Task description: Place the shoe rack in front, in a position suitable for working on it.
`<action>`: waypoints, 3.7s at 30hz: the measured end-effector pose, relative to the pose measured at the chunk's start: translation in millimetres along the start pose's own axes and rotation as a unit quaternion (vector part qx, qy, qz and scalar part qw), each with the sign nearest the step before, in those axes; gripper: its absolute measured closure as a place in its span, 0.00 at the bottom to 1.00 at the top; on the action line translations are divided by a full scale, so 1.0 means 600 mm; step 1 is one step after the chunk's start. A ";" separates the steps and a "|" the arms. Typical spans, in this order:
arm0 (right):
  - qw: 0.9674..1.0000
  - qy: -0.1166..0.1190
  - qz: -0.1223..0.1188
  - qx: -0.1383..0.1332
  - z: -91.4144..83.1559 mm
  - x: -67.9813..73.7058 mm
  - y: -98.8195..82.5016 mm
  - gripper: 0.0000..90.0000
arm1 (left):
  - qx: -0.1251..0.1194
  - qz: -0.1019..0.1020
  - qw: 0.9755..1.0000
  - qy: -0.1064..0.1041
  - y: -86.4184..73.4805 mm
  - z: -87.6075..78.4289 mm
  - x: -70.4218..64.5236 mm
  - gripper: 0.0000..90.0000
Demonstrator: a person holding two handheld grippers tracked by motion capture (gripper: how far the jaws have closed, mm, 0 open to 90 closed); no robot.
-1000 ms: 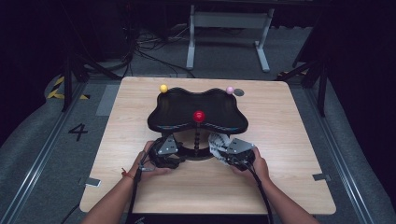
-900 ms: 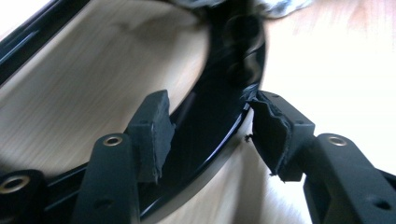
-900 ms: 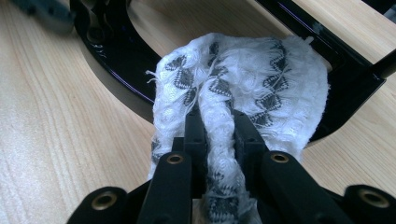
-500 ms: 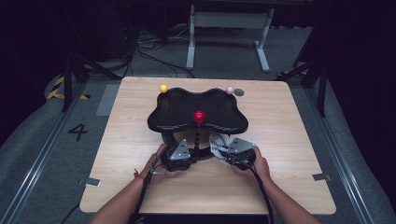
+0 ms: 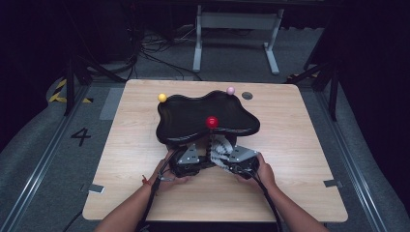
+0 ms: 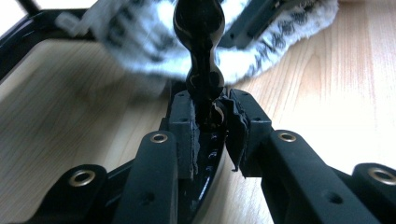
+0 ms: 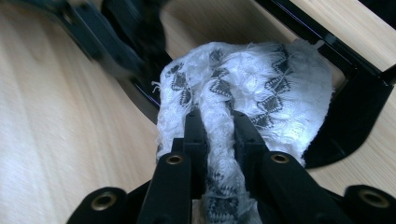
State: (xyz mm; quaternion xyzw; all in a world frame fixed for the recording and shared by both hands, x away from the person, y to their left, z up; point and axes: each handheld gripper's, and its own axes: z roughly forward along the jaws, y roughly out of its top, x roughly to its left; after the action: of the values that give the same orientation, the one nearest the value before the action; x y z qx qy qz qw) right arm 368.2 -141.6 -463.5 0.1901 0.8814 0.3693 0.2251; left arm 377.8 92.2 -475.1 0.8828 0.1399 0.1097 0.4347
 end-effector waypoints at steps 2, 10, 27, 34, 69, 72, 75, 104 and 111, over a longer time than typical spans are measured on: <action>1.000 0.002 -0.006 0.001 0.002 0.008 0.006 0.88 | -0.004 -0.010 1.000 -0.004 -0.001 0.002 -0.001 0.82; 1.000 -0.011 -0.010 0.007 0.004 0.009 0.008 0.88 | -0.013 -0.018 1.000 -0.007 -0.007 0.000 0.001 0.84; 0.998 -0.048 0.031 0.013 0.006 -0.030 -0.011 0.88 | -0.012 -0.006 1.000 0.012 -0.002 0.004 -0.005 0.89; 1.000 -0.008 -0.005 -0.002 0.005 0.001 0.006 0.88 | -0.009 0.005 1.000 0.014 -0.001 0.002 -0.002 0.90; 0.999 -0.037 0.033 0.018 0.005 -0.031 -0.015 0.89 | -0.007 -0.144 0.981 0.129 -0.126 -0.149 0.109 0.53; 0.999 -0.036 0.031 0.018 0.005 -0.031 -0.015 0.89 | 0.004 -0.153 0.977 0.145 -0.128 -0.150 0.129 0.49; 0.999 -0.034 0.031 0.017 0.004 -0.031 -0.016 0.89 | 0.008 -0.173 0.972 0.157 -0.131 -0.152 0.153 0.42; 0.999 -0.024 0.031 0.011 0.003 -0.034 -0.019 0.89 | -0.054 -0.219 0.945 0.237 -0.096 -0.139 0.244 0.49; 1.000 -0.004 0.018 -0.001 -0.005 -0.025 -0.012 0.89 | -0.070 -0.216 0.947 0.226 -0.092 -0.131 0.244 0.64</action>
State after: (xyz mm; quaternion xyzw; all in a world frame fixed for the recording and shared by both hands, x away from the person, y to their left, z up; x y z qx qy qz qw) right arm 377.8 -155.5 -462.9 0.2072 0.8764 0.3735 0.2226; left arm 481.9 232.1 -461.6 0.7507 0.4138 0.2196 0.4658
